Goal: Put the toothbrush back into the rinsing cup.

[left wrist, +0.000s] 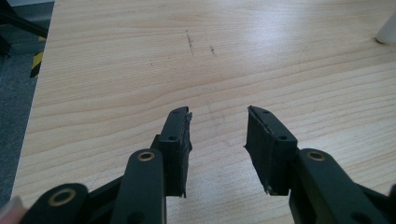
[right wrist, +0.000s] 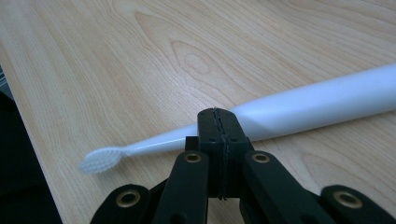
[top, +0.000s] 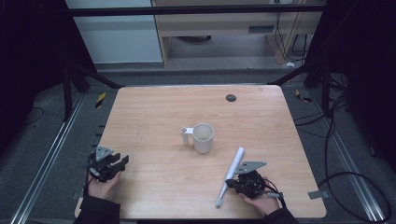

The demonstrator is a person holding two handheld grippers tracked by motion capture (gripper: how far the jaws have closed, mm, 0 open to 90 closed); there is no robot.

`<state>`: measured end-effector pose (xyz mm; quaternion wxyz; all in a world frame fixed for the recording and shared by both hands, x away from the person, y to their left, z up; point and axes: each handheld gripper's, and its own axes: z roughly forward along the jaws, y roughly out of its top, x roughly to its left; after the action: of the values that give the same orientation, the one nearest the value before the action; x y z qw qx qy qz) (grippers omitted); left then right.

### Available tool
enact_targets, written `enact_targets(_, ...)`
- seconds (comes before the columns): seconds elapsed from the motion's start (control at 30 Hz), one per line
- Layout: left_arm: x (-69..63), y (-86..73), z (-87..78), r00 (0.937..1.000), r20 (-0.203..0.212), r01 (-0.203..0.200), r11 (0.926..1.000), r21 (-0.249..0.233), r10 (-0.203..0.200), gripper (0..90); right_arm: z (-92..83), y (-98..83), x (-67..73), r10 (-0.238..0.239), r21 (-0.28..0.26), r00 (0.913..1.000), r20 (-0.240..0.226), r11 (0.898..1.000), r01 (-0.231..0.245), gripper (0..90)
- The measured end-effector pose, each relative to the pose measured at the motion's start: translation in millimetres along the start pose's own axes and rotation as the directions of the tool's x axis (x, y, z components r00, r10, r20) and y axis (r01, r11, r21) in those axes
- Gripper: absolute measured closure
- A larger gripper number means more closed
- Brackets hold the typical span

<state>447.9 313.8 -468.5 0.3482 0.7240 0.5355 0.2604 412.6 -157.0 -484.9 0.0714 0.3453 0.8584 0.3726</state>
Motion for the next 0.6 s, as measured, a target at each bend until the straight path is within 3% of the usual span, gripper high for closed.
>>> enact_targets(0.4,-0.2,0.0,0.7,1.0,-0.002,-0.001,1.0,0.001,0.001,58.9,4.6,3.5,2.8,-0.004,-0.003,0.9998,-0.019,1.0,0.004,90.0)
enact_targets(0.5,-0.3,0.0,0.7,1.0,-0.004,-0.002,1.0,0.0,0.002,58.8,-0.9,5.3,-2.3,0.012,-0.032,0.9999,0.001,0.999,-0.012,90.0)
enact_targets(0.6,-0.4,0.3,0.6,1.0,-0.007,-0.003,1.0,-0.002,0.003,58.8,-7.6,7.4,-11.8,0.029,-0.059,0.9981,0.054,0.998,-0.026,90.0)
